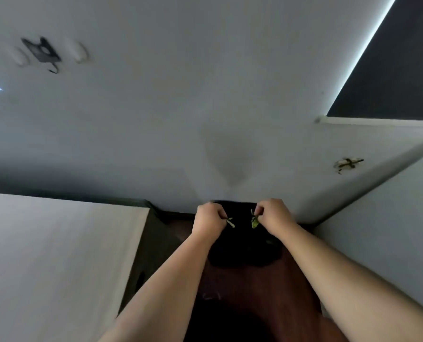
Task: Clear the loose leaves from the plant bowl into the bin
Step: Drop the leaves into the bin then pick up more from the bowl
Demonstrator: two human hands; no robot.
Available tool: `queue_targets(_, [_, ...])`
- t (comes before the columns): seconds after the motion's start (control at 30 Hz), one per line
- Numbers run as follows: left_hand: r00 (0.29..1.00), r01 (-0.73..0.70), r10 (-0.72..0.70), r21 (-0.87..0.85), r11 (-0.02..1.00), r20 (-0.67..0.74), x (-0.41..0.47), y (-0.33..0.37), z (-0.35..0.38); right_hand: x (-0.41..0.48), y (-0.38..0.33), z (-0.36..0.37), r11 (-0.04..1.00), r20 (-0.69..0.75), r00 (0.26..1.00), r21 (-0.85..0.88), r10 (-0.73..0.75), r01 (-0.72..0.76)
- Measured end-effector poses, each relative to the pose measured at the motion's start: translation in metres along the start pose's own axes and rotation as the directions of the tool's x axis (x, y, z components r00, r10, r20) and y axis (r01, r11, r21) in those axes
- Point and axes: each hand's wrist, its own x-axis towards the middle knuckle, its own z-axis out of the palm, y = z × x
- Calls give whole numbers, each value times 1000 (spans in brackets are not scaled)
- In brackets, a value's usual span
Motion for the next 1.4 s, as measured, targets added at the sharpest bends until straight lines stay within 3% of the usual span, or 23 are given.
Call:
queue_targets(0.07, [996,-4,0,42,999,90,35,-8,39,29,30,19,997,-8,997,16,72,-72])
queue_targets(0.3, [980,12,-35,116,993,198,114,-29,97,95,77,66,987,47,988,58,147,-150])
queue_targets(0.57, [966,-25,-51,291,956,252,125,-29,82,99,85,62,985,68,987,89,145,-151])
queue_targets(0.67, [980,-8,-50,288,958,195,111,-16,55,95,55,35,991,42,994,90,98,-101])
queue_targets(0.9, [995,49,-26,261,964,-92,30,0,-63,54,-80,-10,970,24,971,59,-237,236])
queue_targets(1.07, [912,230,-149,178,957,-382,-68,-60,-159,-15,-208,15,822,148,812,6,-564,570])
queue_targets(1.23, [689,515,-434,-30,857,-580,-205,-146,-216,-119,-308,90,595,304,564,10,-768,804])
queue_targets(1.4, [476,669,-664,-252,699,-577,-346,-235,-216,-231,-359,176,382,505,311,40,-805,923])
